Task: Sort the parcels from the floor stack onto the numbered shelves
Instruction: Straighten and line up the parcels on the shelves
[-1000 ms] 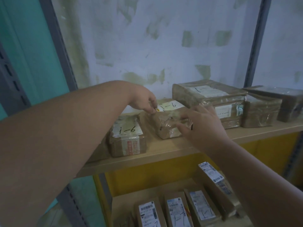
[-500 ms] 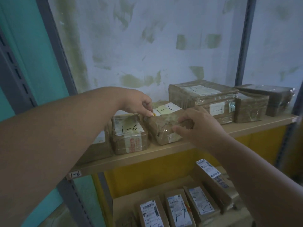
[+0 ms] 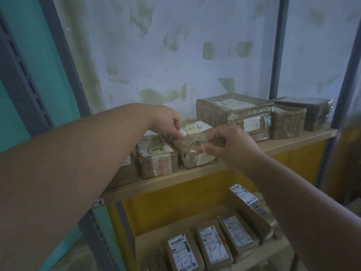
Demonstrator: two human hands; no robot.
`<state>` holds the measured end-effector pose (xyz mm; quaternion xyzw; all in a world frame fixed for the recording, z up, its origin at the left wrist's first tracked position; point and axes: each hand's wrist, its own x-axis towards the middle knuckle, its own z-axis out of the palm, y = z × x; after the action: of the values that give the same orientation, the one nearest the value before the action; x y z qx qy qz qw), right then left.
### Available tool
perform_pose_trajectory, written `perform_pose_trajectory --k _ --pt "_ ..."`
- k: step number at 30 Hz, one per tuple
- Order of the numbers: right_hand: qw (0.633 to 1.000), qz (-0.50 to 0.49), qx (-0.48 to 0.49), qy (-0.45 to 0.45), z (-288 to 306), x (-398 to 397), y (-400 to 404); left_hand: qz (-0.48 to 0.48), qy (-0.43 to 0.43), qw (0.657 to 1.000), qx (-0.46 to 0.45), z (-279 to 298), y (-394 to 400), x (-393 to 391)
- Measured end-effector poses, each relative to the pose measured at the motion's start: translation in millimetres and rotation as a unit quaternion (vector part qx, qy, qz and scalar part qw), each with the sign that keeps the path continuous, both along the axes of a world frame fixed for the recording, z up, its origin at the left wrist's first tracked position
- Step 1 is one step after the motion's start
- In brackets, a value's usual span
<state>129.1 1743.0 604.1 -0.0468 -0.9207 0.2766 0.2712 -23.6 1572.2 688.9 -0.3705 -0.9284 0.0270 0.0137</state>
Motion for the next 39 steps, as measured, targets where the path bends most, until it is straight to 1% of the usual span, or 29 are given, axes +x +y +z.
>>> perform_pose_trajectory --k 12,15,20,24,31,33,35,37,39 --pt "1.0 0.017 0.019 -0.015 1 -11 1 0.013 -0.001 1.0 0.005 0 -4 -6" --pt "0.999 0.001 0.038 -0.009 9 -7 12 0.007 0.003 1.0 0.008 3 2 -7" --pt "0.998 -0.038 0.05 0.024 27 0 48 -0.016 -0.004 0.999 0.048 10 28 -8" --pt "0.993 -0.047 0.095 0.042 42 -2 90 -0.022 0.012 0.996 0.08 18 61 -11" --pt "0.984 -0.042 0.172 0.026 66 -15 166 0.007 0.049 0.993 0.109 27 115 -34" --pt "0.983 -0.032 0.179 0.008 67 -22 182 0.017 0.057 0.994 0.094 30 126 -39" --pt "0.983 -0.017 0.184 -0.02 66 -30 195 0.047 0.05 0.996 0.05 32 131 -45" --pt "0.983 0.003 0.182 -0.039 65 -37 201 0.082 0.016 0.996 0.026 34 129 -49" --pt "0.983 0.018 0.176 -0.043 63 -43 204 0.095 -0.014 0.995 0.036 36 128 -48"
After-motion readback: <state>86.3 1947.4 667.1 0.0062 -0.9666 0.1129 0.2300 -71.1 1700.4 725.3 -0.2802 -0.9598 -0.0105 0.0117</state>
